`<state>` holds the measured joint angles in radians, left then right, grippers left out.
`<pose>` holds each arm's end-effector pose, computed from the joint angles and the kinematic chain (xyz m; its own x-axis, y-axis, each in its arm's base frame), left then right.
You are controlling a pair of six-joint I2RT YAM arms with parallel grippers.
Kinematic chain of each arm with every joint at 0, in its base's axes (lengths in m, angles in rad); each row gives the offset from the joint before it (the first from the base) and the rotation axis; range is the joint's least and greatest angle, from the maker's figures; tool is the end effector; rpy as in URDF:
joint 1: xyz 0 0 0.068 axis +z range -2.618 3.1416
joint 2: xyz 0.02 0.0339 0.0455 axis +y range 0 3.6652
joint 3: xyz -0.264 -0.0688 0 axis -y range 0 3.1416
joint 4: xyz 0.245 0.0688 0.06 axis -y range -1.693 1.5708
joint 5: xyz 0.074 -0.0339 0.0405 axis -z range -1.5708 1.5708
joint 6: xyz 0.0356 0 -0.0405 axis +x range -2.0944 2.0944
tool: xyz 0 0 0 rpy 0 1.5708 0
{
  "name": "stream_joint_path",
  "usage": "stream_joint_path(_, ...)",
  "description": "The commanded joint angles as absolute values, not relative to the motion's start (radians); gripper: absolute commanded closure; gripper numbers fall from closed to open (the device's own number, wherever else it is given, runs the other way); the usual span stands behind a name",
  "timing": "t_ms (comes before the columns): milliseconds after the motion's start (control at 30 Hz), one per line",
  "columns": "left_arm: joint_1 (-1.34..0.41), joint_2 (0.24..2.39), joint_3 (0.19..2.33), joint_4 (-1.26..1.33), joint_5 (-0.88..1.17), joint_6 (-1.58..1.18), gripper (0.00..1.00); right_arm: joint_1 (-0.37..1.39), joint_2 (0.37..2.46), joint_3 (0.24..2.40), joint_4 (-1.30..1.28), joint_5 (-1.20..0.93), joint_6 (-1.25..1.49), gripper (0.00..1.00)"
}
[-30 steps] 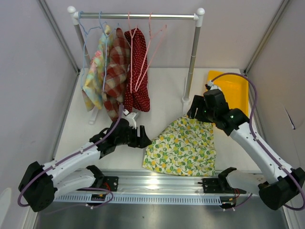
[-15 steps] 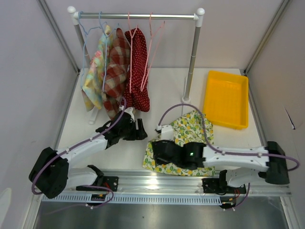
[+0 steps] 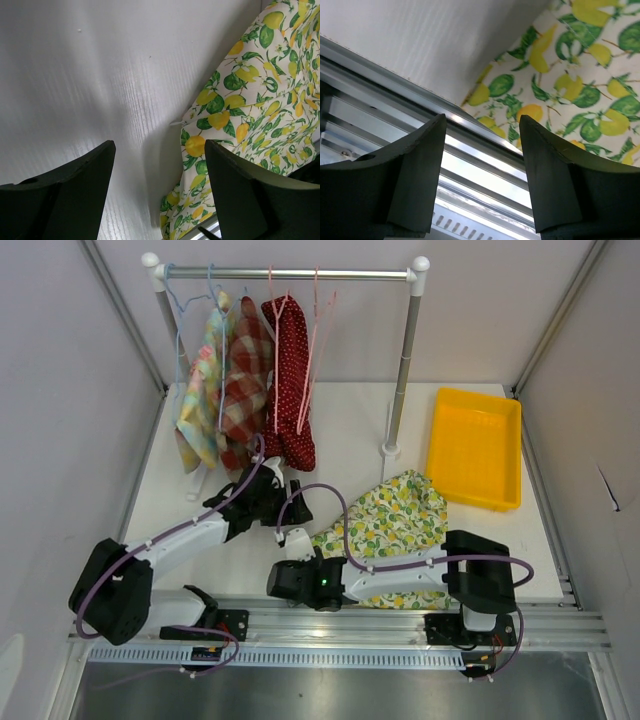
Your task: Place the skirt on the hanger
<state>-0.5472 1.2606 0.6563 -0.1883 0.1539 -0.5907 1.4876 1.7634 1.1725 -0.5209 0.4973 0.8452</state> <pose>0.2122 -0.1357 0.1973 -0.8427 -0.1311 -0.5222 0.1646 0.8608 -0.4816 0.0463 0.3514 0.1916 -0.6915 -0.3806 -0.6139 -0.5138 0.8566 0.0476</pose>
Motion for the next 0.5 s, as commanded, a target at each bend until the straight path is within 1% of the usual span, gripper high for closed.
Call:
stream_joint_path(0, -0.538, 1.275, 0.706, -0.152, 0.186, -0.568, 0.23, 1.496, 1.821, 1.239, -0.497, 0.531, 0.833, 0.34)
stream_joint_path(133, -0.538, 1.285, 0.704, -0.138, 0.199, -0.571, 0.23, 1.486, 1.853, 1.21, -0.482, 0.512, 0.845, 0.34)
stream_joint_path(233, -0.538, 1.295, 0.703, -0.124, 0.21, -0.569, 0.23, 1.473, 1.859, 1.166, -0.483, 0.509, 0.868, 0.38)
stream_joint_path(300, -0.538, 1.302, 0.703, -0.115, 0.219, -0.575, 0.24, 1.467, 1.842, 1.129, -0.466, 0.511, 0.882, 0.49)
stream_joint_path(333, -0.538, 1.305, 0.703, -0.106, 0.224, -0.577, 0.23, 1.462, 1.821, 1.1, -0.466, 0.511, 0.89, 0.69)
stream_joint_path(367, -0.538, 1.313, 0.698, -0.1, 0.227, -0.578, 0.24, 1.46, 1.809, 1.089, -0.474, 0.514, 0.896, 0.79)
stream_joint_path(433, -0.541, 1.321, 0.698, -0.078, 0.241, -0.584, 0.24, 1.462, 1.766, 1.071, -0.517, 0.544, 0.919, 0.95)
stream_joint_path(467, -0.543, 1.33, 0.698, -0.072, 0.244, -0.586, 0.24, 1.463, 1.749, 1.068, -0.54, 0.566, 0.928, 0.98)
